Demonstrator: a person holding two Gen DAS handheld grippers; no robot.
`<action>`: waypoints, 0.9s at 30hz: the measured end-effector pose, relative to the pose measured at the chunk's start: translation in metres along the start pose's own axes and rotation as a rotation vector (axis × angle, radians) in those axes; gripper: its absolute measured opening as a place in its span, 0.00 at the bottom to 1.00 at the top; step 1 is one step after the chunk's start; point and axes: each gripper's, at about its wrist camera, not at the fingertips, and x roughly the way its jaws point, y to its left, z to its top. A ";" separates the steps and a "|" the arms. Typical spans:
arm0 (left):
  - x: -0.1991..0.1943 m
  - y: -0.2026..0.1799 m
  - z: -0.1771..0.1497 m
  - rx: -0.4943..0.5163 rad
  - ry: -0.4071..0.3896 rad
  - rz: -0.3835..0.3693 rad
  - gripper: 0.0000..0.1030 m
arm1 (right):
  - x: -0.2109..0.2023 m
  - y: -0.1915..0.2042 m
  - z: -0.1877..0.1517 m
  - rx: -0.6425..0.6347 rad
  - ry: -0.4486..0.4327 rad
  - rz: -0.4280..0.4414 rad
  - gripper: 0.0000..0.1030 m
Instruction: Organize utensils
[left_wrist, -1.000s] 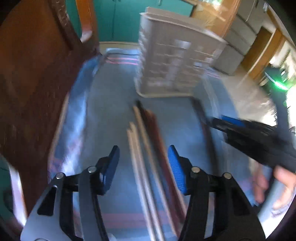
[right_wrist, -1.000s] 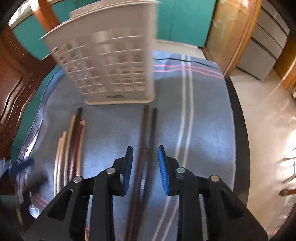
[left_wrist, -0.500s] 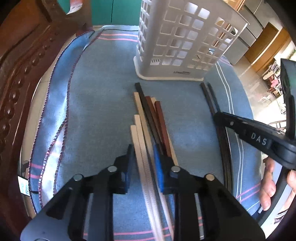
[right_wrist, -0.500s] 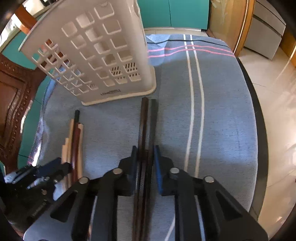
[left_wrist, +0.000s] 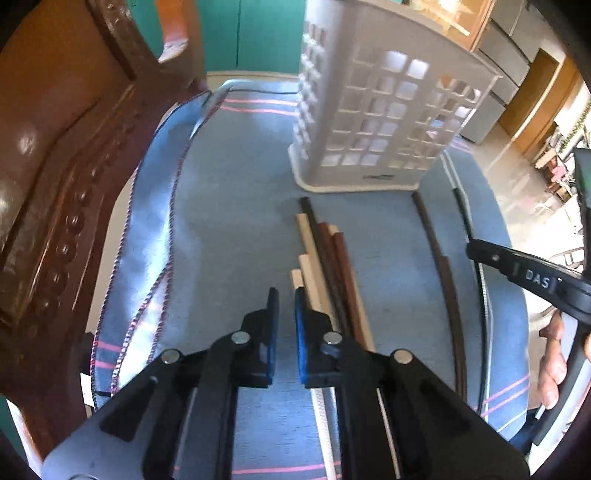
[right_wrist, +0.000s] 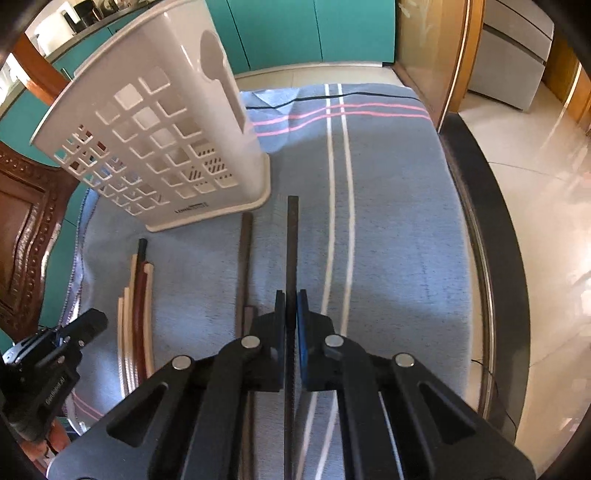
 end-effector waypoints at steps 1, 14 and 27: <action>0.001 0.002 -0.002 -0.006 0.005 0.008 0.17 | 0.001 -0.001 0.000 -0.003 -0.004 -0.013 0.09; 0.005 -0.004 -0.007 0.065 0.019 0.090 0.26 | 0.018 0.000 0.002 -0.035 -0.011 -0.075 0.16; 0.005 0.001 -0.012 0.077 0.024 0.118 0.26 | 0.024 0.008 -0.001 -0.059 -0.016 -0.105 0.16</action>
